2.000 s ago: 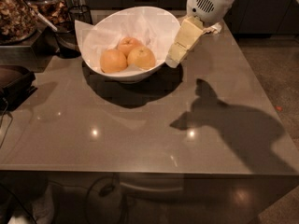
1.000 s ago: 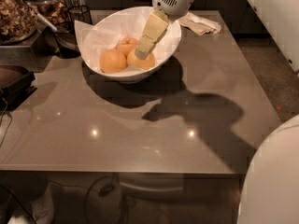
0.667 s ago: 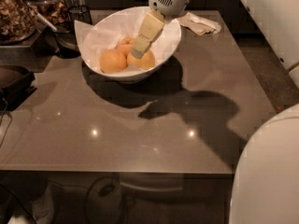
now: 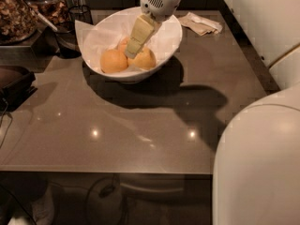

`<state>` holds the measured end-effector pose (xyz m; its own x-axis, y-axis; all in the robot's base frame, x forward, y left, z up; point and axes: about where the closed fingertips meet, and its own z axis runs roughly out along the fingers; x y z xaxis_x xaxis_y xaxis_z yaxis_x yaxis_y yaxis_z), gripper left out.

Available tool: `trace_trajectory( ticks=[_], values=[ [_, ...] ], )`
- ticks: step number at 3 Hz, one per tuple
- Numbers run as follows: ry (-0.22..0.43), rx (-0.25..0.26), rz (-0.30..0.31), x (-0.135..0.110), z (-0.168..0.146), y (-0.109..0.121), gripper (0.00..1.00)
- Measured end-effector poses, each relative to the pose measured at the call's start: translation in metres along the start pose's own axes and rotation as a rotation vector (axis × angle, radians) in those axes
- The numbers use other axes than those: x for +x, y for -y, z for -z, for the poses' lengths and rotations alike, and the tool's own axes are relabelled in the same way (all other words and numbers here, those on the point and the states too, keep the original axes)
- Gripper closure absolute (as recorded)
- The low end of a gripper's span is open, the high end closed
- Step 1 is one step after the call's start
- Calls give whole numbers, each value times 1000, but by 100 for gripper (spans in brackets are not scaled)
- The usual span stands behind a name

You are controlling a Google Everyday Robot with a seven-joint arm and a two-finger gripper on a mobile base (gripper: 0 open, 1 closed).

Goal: Pick orange from white bowl

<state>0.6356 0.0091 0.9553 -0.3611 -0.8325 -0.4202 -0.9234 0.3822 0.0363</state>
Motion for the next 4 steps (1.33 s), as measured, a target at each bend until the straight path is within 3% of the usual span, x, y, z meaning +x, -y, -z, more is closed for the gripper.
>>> trace_trajectory(
  ticks=[4],
  values=[
    [-56, -13, -12, -7, -36, 21, 26]
  ],
)
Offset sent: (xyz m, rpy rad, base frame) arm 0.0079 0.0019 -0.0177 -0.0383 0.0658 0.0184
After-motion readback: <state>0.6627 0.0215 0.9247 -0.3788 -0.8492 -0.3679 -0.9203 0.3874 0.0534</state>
